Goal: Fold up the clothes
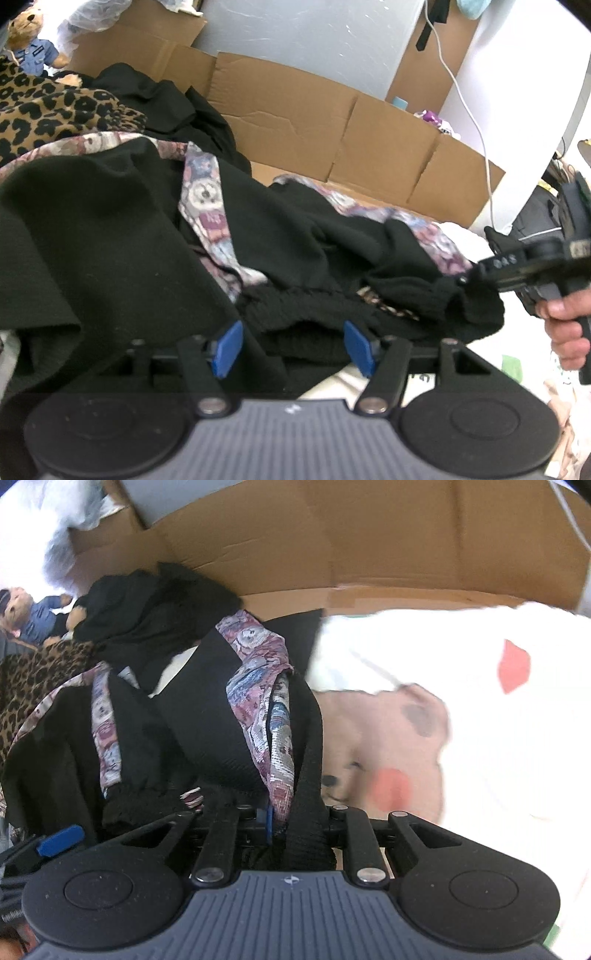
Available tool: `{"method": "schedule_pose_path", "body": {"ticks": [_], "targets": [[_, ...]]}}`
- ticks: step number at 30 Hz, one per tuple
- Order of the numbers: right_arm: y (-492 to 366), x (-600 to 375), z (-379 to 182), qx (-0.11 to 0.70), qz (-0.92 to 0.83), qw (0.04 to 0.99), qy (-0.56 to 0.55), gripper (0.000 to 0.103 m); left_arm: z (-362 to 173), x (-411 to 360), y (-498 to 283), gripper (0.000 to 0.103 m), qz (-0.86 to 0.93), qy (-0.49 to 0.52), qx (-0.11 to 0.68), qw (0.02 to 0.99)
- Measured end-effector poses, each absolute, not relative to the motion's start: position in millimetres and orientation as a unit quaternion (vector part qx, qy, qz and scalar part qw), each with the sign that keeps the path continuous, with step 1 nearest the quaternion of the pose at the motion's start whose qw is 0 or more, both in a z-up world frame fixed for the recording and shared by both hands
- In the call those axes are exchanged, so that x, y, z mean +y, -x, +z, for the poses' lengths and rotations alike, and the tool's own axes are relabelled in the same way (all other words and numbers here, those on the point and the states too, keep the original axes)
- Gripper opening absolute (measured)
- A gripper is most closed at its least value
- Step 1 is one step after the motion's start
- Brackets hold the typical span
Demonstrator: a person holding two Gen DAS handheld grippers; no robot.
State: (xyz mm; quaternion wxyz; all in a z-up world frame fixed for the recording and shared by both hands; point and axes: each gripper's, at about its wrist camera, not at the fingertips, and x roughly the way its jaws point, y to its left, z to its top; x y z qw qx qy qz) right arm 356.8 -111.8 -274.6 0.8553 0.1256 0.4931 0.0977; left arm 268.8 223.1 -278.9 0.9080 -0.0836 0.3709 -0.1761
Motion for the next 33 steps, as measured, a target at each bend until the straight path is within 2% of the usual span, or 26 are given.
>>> {"method": "schedule_pose_path", "body": {"ticks": [7,10,22,33], "targets": [[-336,-148,-278,0.488,0.109,0.857,-0.128,0.015,-284,213,-270,0.068,-0.176,0.084,0.378,0.905],[-325,-170,-280,0.491,0.095,0.854,-0.147,0.015,-288,210,-270,0.073,-0.173,0.088,0.381,0.904],[-273,-239,-291,0.484,0.043,0.849,-0.206,0.015,-296,196,-262,0.075,-0.169,0.091,0.397,0.897],[-231,-259,-296,0.495,0.019,0.836,-0.236,0.014,-302,191,-243,0.077,-0.158,0.111,0.405,0.894]]}}
